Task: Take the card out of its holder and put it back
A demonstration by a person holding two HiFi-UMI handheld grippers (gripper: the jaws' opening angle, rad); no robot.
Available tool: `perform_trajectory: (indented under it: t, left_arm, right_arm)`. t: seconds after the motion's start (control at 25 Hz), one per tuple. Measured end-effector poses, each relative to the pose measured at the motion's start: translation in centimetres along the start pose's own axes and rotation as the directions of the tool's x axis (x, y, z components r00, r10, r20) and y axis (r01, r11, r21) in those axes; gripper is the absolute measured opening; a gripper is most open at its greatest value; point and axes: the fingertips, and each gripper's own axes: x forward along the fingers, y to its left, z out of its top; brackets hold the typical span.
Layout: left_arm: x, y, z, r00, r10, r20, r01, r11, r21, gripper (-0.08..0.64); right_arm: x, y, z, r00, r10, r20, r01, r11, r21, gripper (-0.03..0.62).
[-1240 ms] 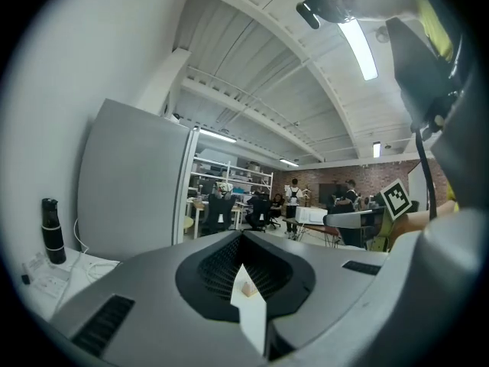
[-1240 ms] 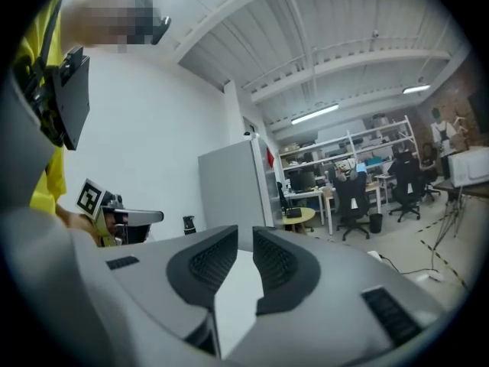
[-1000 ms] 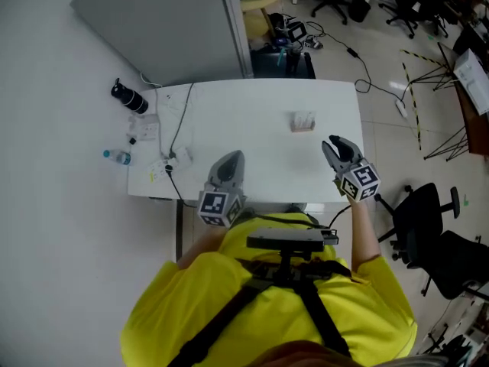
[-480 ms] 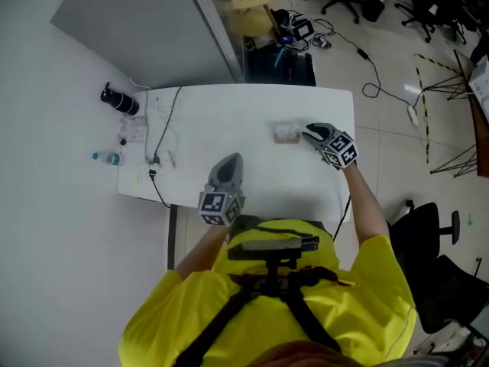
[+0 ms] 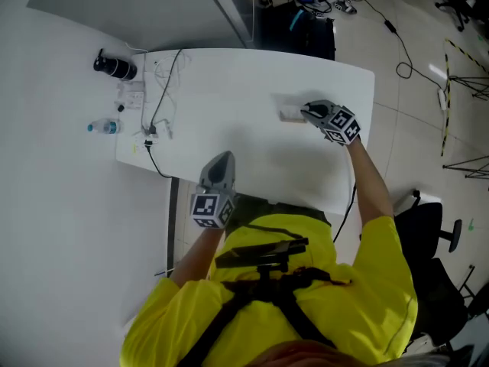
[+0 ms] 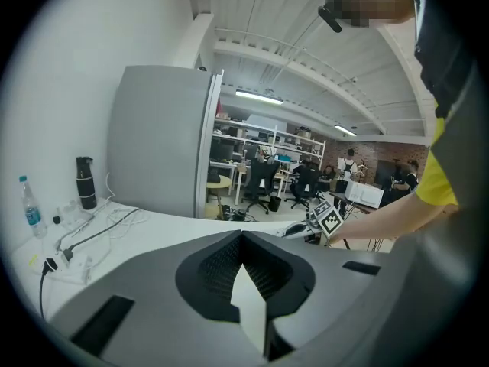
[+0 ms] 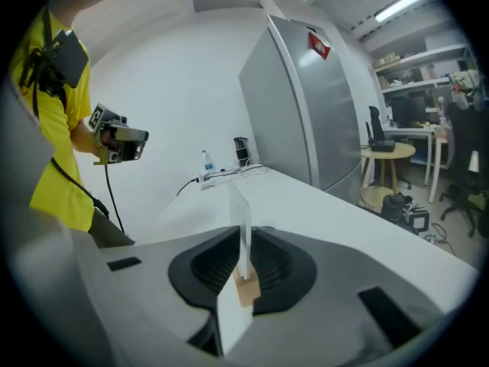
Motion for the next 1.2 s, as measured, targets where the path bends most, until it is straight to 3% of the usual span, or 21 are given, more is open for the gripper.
perform_trajectory:
  t: [0.2, 0.44, 0.8, 1.04, 1.2]
  left_arm:
    - [1.7, -0.3, -0.5, 1.000, -0.025, 0.014, 0.025, 1.000, -0.002, -0.006]
    - [3.4, -0.4, 1.0, 0.994, -0.103, 0.037, 0.102, 0.994, 0.025, -0.006]
    - [3.2, -0.9, 4.3, 0.975, -0.204, 0.084, 0.199, 0.978, 0.063, -0.006]
    - [3.1, -0.5, 5.8, 0.957, -0.257, 0.132, 0.245, 0.964, 0.102, -0.006]
    - [2.3, -0.8, 6.5, 0.945, -0.280, 0.167, 0.263, 0.957, 0.120, -0.006]
  right_arm:
    - [0.1, 1.9, -0.2, 0.997, 0.080, -0.015, -0.081, 0.993, -0.087, 0.023]
    - [-0.4, 2.3, 1.6, 0.998, 0.063, -0.005, -0.063, 0.990, -0.129, 0.021]
    - [-6.1, 3.3, 12.5, 0.990, 0.014, 0.142, 0.001, 0.994, -0.109, 0.020]
    - [-9.9, 5.5, 21.0, 0.987, -0.011, 0.158, 0.040, 0.983, -0.180, 0.020]
    - [-11.2, 7.4, 23.6, 0.986, -0.018, 0.166, 0.053, 0.976, -0.209, 0.020]
